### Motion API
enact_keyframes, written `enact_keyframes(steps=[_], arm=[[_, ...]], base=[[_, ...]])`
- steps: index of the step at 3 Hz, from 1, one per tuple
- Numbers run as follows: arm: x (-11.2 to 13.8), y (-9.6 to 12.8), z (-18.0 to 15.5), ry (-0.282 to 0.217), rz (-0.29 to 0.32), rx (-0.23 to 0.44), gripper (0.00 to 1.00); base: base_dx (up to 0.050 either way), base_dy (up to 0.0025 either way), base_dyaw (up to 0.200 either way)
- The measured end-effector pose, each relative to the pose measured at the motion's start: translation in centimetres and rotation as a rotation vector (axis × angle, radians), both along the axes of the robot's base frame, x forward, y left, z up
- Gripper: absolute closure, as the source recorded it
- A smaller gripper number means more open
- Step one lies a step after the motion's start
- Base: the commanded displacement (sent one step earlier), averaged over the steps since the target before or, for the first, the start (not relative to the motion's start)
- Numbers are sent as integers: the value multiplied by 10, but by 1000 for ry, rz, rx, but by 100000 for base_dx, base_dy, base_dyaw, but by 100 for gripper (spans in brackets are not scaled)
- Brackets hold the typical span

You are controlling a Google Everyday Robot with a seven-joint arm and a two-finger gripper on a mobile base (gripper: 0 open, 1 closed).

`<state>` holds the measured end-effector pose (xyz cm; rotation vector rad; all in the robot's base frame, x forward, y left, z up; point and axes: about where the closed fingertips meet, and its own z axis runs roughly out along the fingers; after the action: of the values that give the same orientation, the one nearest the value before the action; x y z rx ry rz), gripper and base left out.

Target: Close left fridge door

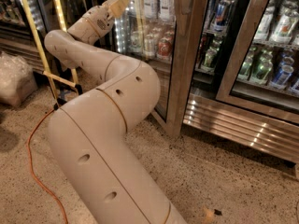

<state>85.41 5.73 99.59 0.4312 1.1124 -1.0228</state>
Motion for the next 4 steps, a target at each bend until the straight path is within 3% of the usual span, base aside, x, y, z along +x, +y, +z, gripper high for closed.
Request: enact_keyframes(steps=[1,2,4], arm=[[0,0,0,0,0,0,100],[0,0,0,0,0,0,100],[15,-28,-10,65,-57,91,100]], base=[[4970,16,-511],[0,0,0],[0,0,0]])
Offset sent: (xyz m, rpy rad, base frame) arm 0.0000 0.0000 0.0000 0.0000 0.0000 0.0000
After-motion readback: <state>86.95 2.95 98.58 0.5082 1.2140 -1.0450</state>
